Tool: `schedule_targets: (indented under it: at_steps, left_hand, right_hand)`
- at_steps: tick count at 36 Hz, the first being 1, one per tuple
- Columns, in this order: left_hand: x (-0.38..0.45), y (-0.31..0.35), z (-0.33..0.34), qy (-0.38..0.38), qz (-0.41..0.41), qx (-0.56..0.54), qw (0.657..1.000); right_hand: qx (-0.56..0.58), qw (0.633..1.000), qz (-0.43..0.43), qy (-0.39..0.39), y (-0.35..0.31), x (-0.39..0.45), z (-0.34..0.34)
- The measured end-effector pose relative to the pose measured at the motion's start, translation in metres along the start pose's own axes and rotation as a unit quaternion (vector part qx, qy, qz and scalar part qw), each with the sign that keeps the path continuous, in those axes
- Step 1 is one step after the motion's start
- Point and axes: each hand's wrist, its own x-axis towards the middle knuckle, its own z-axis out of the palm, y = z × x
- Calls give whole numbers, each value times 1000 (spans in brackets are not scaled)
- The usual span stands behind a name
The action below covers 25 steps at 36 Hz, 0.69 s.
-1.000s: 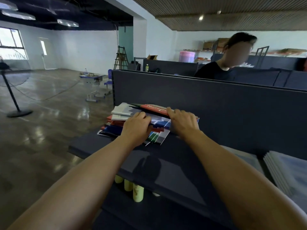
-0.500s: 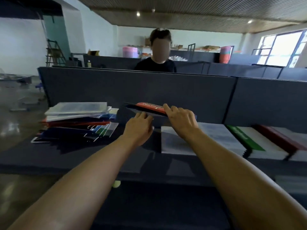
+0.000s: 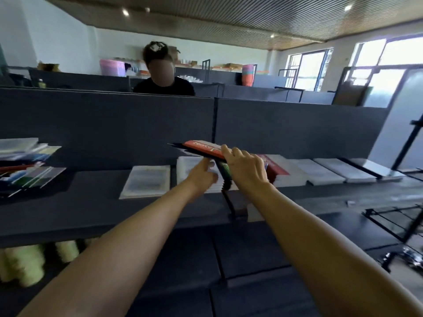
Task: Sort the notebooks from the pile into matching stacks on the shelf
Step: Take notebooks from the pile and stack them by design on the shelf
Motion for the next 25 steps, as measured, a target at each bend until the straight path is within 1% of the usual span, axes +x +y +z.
schedule_targets:
  at_steps: [1, 2, 3, 4, 5, 6, 7, 9, 14, 16, 18, 20, 21, 23, 25]
  left_hand:
    - [-1, 9, 14, -2, -25, -108, 994]
    - [-1, 17, 26, -11, -49, -207, 977]
    - [-1, 25, 36, -28, -75, -303, 950]
    - [-1, 32, 45, -50, -97, -394, 913]
    - [-1, 38, 51, -68, -109, -461, 878]
    - [-1, 43, 57, -77, -118, -504, 852]
    - [-1, 48, 63, -79, -126, -529, 836]
    - [4, 51, 76, -63, -146, -544, 824]
    - [24, 46, 100, 28, -186, -569, 801]
    - [30, 39, 104, 44, -182, -565, 803]
    - [36, 29, 105, 65, -172, -547, 817]
    - [45, 20, 101, 82, -175, -531, 825]
    - [49, 16, 98, 86, -185, -530, 823]
    - [59, 11, 92, 83, -198, -532, 819]
    - [67, 10, 87, 69, -192, -533, 821]
  right_hand:
    - [4, 1000, 7, -4, 9, -7, 2]
    - [10, 1000, 12, -11, 17, -13, 3]
    - [14, 1000, 16, -15, 24, -19, 5]
    - [17, 1000, 20, -16, 30, -24, 7]
    - [18, 999, 25, -17, 36, -29, 10]
    - [19, 999, 30, -18, 41, -32, 12]
    - [19, 999, 32, -18, 46, -36, 14]
    - [18, 999, 26, -14, 53, -42, 18]
    - [31, 999, -8, -35, 62, -43, 29]
    - [50, 997, -30, -55, 64, -40, 30]
    - [106, 989, -40, -100, 68, -36, 27]
    - [166, 973, -14, -159, 76, -28, 25]
    - [186, 967, 12, -172, 82, -24, 26]
    - [204, 962, 75, -165, 96, -15, 32]
    - [206, 957, 145, -143, 111, -8, 39]
